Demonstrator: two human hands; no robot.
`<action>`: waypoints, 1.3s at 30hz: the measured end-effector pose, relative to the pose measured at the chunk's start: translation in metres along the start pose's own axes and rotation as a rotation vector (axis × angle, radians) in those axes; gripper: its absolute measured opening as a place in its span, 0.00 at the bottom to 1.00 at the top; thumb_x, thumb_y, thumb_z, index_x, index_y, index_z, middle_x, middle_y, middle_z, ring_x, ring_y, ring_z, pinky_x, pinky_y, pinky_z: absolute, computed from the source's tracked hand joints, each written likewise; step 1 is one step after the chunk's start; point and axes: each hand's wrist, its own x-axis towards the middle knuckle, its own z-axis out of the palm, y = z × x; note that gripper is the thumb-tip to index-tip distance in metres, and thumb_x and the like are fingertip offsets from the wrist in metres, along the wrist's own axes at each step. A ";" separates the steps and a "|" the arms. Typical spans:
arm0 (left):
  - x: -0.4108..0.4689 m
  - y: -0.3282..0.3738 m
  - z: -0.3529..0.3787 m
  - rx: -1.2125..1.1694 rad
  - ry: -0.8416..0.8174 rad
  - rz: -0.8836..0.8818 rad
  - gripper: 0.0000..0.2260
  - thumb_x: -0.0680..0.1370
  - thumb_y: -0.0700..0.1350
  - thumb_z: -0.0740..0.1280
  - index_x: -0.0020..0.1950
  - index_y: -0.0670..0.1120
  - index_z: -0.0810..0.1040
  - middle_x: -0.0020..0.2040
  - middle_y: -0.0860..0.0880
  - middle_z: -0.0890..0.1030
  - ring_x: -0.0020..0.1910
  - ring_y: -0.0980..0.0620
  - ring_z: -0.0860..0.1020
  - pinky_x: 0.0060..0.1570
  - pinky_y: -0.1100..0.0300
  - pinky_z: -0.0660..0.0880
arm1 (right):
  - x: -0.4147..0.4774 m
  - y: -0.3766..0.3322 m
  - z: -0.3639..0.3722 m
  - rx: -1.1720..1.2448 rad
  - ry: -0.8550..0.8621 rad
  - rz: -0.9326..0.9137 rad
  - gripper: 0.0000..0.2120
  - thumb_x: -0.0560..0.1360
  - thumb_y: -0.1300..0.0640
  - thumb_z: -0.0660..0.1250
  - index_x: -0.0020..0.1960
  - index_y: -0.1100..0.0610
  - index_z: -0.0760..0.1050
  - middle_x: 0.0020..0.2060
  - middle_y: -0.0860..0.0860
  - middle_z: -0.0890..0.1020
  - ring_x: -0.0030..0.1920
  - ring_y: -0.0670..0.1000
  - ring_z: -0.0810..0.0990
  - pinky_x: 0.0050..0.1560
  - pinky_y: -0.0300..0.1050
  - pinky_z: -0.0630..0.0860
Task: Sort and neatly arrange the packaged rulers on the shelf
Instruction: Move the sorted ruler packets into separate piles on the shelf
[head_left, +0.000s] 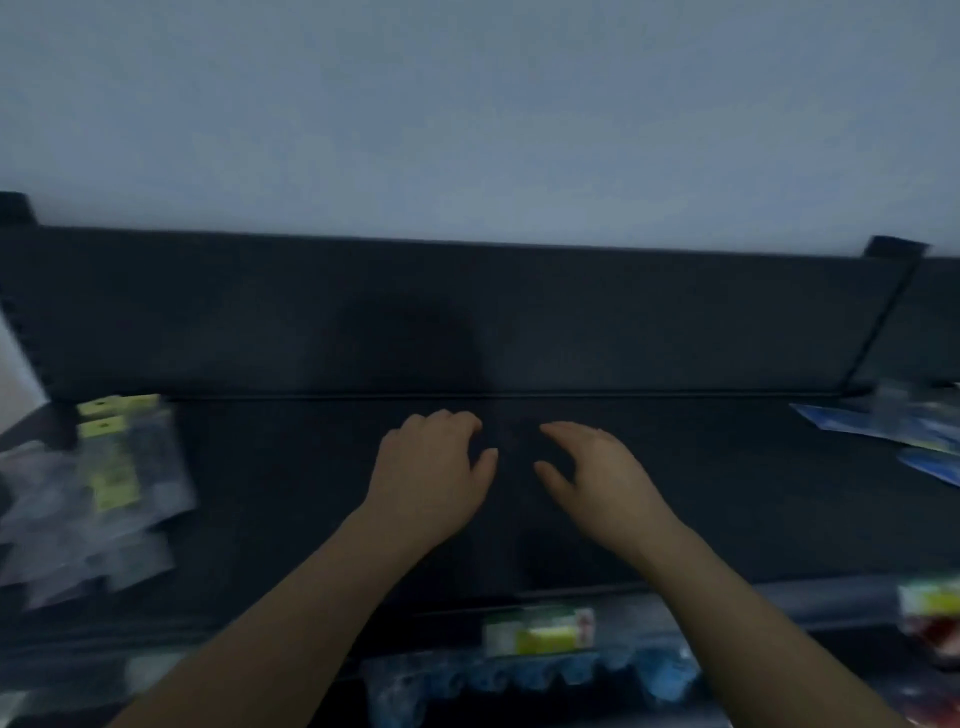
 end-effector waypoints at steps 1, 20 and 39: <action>0.004 0.021 0.008 -0.011 -0.010 0.018 0.19 0.80 0.57 0.58 0.67 0.51 0.72 0.61 0.52 0.77 0.58 0.50 0.74 0.57 0.55 0.72 | -0.008 0.020 -0.010 -0.006 0.006 0.020 0.24 0.79 0.50 0.62 0.73 0.55 0.66 0.70 0.50 0.70 0.70 0.49 0.67 0.72 0.41 0.58; 0.097 0.286 0.134 -0.123 -0.171 0.294 0.18 0.81 0.55 0.57 0.66 0.50 0.72 0.60 0.51 0.78 0.58 0.50 0.74 0.57 0.53 0.72 | -0.090 0.293 -0.110 -0.070 0.088 0.332 0.23 0.78 0.51 0.63 0.71 0.56 0.68 0.67 0.51 0.74 0.67 0.50 0.71 0.69 0.47 0.64; 0.247 0.446 0.262 -0.289 -0.413 0.318 0.09 0.79 0.50 0.61 0.48 0.45 0.74 0.50 0.45 0.78 0.46 0.49 0.75 0.41 0.57 0.71 | -0.103 0.483 -0.171 -0.084 0.094 0.725 0.17 0.80 0.55 0.59 0.68 0.58 0.72 0.67 0.53 0.74 0.66 0.54 0.72 0.64 0.44 0.67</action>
